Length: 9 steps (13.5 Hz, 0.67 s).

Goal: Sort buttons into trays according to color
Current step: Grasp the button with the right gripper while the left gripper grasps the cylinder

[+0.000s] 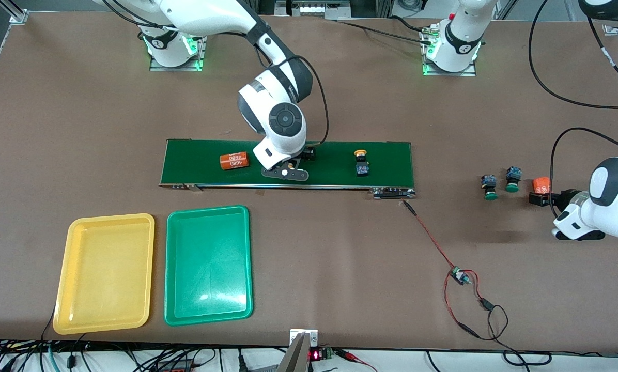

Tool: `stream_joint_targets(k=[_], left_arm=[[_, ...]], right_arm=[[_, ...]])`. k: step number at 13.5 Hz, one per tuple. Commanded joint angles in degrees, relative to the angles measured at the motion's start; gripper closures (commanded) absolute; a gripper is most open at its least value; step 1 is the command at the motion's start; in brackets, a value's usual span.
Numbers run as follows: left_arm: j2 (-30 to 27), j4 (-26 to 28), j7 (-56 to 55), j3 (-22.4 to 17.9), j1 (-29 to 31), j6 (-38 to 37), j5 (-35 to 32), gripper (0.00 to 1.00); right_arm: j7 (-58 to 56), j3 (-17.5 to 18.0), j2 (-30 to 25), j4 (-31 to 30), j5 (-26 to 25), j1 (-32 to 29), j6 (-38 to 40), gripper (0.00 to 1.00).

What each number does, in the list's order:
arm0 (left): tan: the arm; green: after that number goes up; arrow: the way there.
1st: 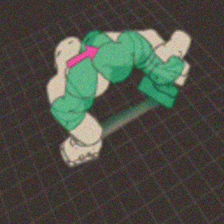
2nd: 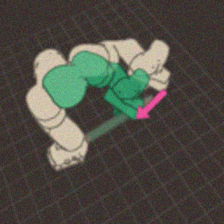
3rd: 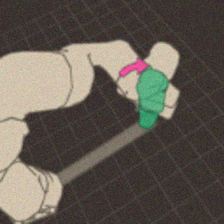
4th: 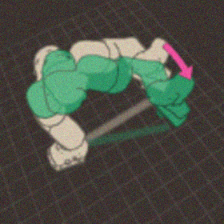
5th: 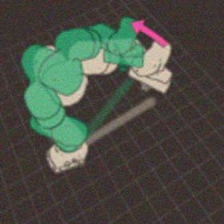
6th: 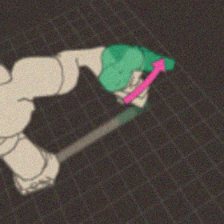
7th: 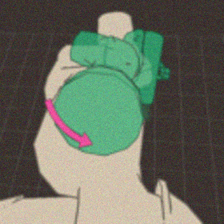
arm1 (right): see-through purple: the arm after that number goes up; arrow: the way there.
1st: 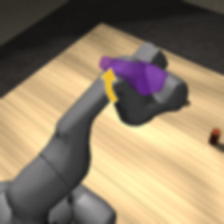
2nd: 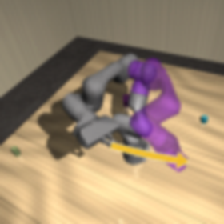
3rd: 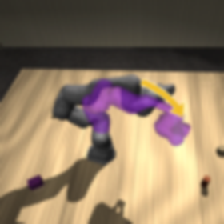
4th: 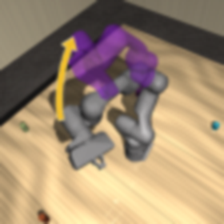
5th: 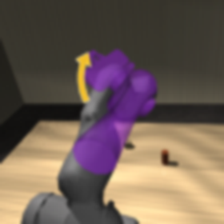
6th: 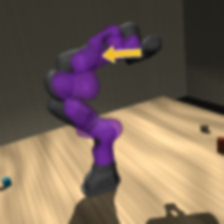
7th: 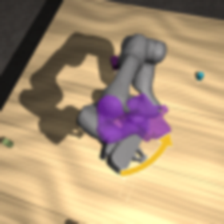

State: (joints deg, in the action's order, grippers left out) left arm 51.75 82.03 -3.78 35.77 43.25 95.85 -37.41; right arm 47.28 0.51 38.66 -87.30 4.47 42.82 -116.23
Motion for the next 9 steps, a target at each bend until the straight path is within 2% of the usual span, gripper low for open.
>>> stream_joint_targets(k=[1, 2, 3, 4, 6, 7, 9], left_arm=[[0.02, 1.81, 2.28, -2.19, -0.45, 2.49, -1.44, 0.01], [0.02, 2.60, 2.28, -2.46, -0.18, 3.45, -1.44, 0.18], [0.02, 2.60, 2.63, -2.46, -0.10, 3.55, -1.44, 0.44], [0.02, 2.60, 4.46, -2.46, -0.09, 3.46, -1.44, 0.59], [-0.33, 2.34, 6.32, -2.38, -0.18, 2.94, -1.00, 0.76], [-0.68, 2.08, 6.24, -2.20, -0.27, 2.50, -1.00, 0.82], [-2.52, 1.46, 5.98, -1.06, -0.79, -0.04, -0.65, 0.84]], right_arm=[[0.98, -0.51, 0.37, -1.11, 0.36, 0.25, -1.63, 0.44], [1.06, -0.51, 0.37, -1.11, 0.54, -0.18, -1.72, 0.68], [1.06, -0.51, 0.19, -0.68, 0.63, -0.45, -1.64, 0.86], [0.98, -0.78, -0.24, -0.50, 0.63, -0.80, -1.55, 0.98], [0.36, -0.87, -1.30, 1.77, 2.20, -2.29, -0.67, 1.00], [0.27, -0.87, -2.00, 2.66, 2.64, -2.91, 0.29, 1.00], [0.36, -1.39, -2.18, 5.11, 2.13, -3.70, 0.47, 1.00]])
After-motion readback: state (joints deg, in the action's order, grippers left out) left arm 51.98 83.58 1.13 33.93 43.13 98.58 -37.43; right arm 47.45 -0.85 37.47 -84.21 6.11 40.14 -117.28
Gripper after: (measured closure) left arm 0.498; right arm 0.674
